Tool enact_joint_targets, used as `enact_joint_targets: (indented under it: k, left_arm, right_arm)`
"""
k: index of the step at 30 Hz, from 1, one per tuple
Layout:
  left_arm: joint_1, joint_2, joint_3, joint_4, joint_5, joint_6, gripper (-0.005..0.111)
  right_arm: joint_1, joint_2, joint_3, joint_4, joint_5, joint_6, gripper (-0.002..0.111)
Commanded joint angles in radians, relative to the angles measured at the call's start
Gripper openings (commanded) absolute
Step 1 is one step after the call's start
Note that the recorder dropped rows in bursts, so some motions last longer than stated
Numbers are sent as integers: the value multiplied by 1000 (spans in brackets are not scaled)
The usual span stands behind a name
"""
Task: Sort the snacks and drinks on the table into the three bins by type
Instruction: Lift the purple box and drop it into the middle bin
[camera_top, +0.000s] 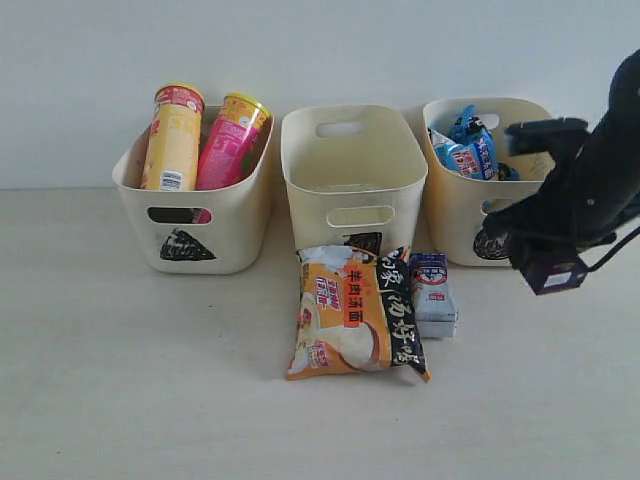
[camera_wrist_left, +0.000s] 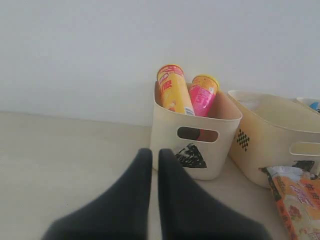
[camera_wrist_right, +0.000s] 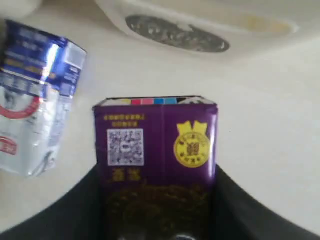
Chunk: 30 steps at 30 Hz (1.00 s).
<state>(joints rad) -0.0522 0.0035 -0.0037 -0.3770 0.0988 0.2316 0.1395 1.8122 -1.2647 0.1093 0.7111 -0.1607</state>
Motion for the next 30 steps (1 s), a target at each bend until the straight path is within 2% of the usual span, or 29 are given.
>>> enact_joint_targets:
  k: [1, 4, 7, 14, 19, 30]
  left_arm:
    - [2, -4, 4, -2, 12, 68, 4]
    - [2, -4, 4, -2, 25, 114, 4]
    - [2, -4, 4, -2, 52, 153, 4]
    - [2, -4, 4, 0, 58, 189, 4]
    - [2, -4, 4, 0, 65, 189, 4]
    - [2, -4, 4, 0, 59, 189, 4]
  right_arm:
    - [0, -138, -4, 145, -7, -93, 0]
    - [0, -166, -38, 312, 31, -248, 0]
    - [14, -146, -109, 384, 85, -278, 0]
    - [122, -66, -297, 349, 39, -287, 0]
    - [184, 52, -428, 265, -73, -299, 0]
    - [198, 294, -600, 202, -196, -285, 0]
